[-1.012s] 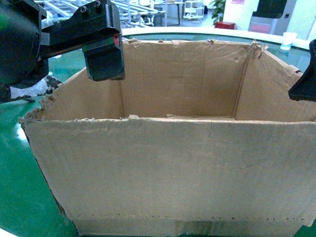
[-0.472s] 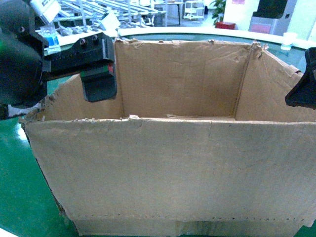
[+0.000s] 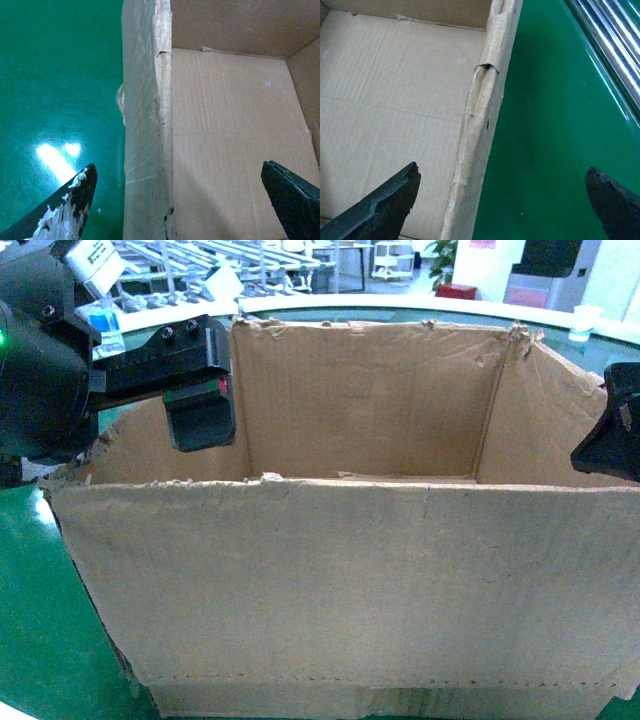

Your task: Sort boxes to right shelf from conveyor

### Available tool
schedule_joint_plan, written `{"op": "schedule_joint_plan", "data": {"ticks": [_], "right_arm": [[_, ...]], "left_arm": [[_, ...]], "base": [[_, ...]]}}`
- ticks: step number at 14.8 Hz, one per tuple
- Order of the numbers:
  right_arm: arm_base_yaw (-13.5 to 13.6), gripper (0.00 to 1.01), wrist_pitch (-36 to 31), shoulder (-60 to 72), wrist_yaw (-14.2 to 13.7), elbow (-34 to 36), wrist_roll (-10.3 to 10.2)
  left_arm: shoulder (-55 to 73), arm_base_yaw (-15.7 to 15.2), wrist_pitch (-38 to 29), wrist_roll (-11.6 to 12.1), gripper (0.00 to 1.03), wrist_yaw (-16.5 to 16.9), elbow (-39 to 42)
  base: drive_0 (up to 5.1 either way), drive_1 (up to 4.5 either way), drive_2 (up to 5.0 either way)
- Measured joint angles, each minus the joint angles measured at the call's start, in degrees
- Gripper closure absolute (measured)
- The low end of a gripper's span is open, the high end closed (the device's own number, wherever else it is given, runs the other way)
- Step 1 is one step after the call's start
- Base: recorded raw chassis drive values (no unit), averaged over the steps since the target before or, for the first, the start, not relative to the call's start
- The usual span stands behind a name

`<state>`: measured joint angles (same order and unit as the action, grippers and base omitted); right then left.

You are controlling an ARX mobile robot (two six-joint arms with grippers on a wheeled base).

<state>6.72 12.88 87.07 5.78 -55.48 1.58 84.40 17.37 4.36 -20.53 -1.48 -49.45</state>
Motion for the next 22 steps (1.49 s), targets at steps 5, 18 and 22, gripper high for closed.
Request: {"op": "schedule_joint_plan", "data": {"ticks": [5, 18, 22], "right_arm": [[-0.02, 0.28, -0.02, 0.0, 0.0, 0.0, 0.0], [-0.87, 0.99, 3.96, -10.82, 3.5, -2.91, -0.52], [-1.55, 0.99, 2.97, -15.89, 5.01, -3.26, 1.07]], "left_arm": [[0.0, 0.0, -0.04, 0.0, 0.31, 0.0, 0.0], [-10.08, 2.89, -2.64, 1.46, 1.01, -7.8, -0.13], [-14.58, 5.03, -4.28, 3.34, 1.01, -12.13, -1.31]], "base": [[0.0, 0.0, 0.0], [0.0, 0.0, 0.0], [0.0, 0.0, 0.0]]}}
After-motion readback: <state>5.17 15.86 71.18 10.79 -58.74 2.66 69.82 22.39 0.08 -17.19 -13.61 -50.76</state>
